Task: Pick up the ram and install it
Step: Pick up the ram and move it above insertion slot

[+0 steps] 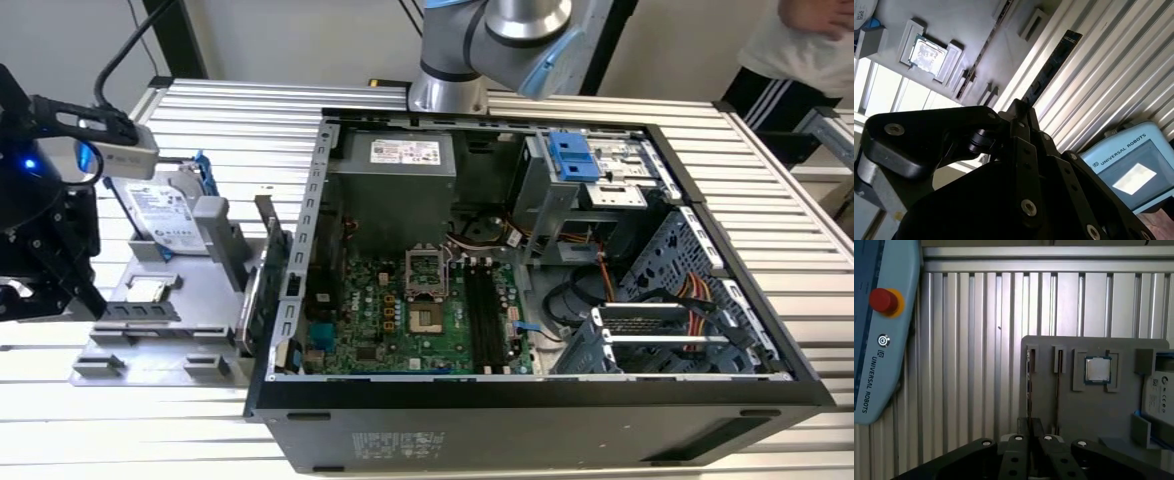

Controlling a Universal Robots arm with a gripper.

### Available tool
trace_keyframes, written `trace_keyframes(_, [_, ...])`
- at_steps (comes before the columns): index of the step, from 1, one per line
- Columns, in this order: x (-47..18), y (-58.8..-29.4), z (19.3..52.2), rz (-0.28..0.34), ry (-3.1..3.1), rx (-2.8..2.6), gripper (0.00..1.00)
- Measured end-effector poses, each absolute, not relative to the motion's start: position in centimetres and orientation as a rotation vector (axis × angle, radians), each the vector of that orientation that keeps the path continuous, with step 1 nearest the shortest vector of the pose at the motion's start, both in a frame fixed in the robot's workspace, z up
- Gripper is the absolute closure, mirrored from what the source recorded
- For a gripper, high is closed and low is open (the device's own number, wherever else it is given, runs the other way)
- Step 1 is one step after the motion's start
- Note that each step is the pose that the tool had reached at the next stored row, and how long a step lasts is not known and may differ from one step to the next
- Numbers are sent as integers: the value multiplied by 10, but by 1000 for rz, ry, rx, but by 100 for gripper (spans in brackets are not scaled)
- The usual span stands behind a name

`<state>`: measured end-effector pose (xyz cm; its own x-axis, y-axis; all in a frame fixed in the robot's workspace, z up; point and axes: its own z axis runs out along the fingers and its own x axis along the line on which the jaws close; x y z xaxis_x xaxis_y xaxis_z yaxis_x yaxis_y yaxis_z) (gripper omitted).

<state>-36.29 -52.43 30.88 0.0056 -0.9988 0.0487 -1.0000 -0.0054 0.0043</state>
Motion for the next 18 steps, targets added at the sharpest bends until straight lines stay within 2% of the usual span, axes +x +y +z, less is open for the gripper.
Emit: trace_keyframes(18, [-363,-524,326,61,-2187,2191,100])
